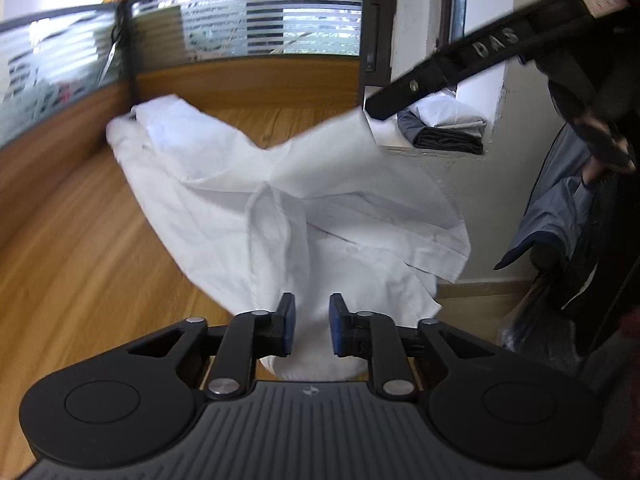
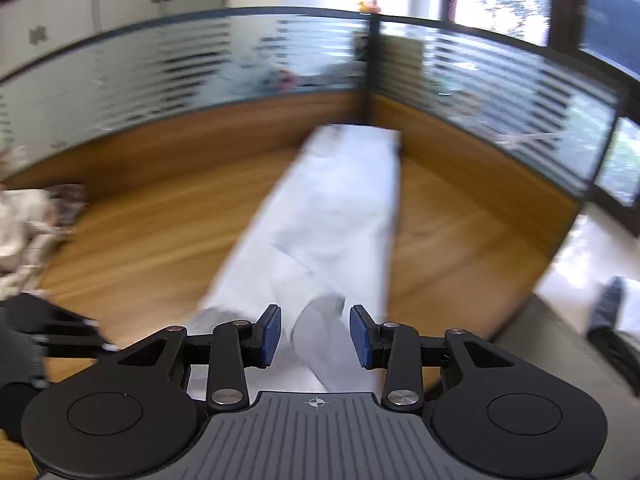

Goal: Fold clothes

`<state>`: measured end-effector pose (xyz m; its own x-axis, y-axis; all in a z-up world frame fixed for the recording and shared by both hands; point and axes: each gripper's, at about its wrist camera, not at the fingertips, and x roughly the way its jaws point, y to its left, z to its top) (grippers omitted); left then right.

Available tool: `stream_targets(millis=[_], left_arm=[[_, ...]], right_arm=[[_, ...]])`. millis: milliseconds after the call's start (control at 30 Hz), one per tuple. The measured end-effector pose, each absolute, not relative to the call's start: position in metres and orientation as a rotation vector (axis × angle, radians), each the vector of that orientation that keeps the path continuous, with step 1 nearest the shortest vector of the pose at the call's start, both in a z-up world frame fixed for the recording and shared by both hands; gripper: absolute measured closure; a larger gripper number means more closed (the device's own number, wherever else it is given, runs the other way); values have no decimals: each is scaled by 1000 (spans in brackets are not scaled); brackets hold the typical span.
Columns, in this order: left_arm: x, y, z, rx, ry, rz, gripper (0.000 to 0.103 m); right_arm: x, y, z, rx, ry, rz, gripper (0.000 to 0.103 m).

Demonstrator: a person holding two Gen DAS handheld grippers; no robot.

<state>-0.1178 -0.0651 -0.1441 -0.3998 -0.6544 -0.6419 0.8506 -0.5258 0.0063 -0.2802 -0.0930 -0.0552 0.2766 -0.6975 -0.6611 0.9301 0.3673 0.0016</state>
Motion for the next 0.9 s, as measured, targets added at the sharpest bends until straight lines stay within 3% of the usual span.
stream_targets(millis=[433,900], left_arm=[[-57,-73,-162,614,668,-1854,73],[-55,-111,-190,518,980,-1966,77]], right_arm=[[-218,-83,-100,534,749,-848,70],[-230,-104,-136,582,839,-894,79]])
